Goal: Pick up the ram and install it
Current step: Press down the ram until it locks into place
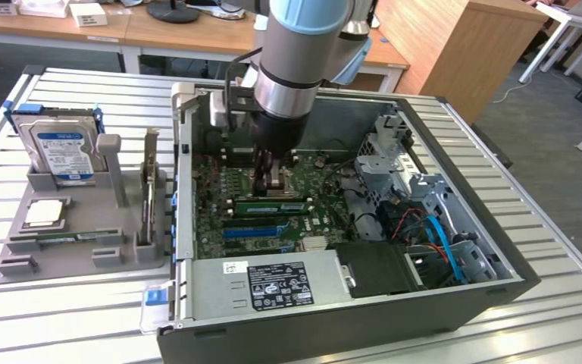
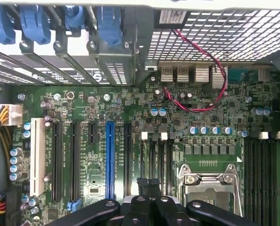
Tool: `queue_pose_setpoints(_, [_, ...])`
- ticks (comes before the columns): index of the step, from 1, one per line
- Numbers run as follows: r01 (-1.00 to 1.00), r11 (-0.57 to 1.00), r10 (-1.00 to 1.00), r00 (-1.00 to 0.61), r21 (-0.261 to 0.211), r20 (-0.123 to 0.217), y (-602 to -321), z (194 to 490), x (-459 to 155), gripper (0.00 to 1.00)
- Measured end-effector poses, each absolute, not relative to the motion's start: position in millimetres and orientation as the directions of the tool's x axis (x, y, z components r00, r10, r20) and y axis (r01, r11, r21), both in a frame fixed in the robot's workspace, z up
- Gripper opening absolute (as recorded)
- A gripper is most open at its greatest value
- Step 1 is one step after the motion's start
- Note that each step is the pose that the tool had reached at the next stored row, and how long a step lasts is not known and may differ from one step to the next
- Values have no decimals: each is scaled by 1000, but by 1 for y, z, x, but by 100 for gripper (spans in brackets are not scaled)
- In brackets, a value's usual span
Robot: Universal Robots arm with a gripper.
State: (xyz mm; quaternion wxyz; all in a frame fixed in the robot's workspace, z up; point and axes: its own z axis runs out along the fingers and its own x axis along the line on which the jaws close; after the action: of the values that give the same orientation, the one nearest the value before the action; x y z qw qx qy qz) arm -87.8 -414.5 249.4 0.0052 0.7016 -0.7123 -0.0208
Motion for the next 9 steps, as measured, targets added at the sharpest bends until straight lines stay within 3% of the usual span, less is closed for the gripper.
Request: queue_pose_setpoints(9, [-999,15,-1000,-16,37,-22,-414,246,-88,11])
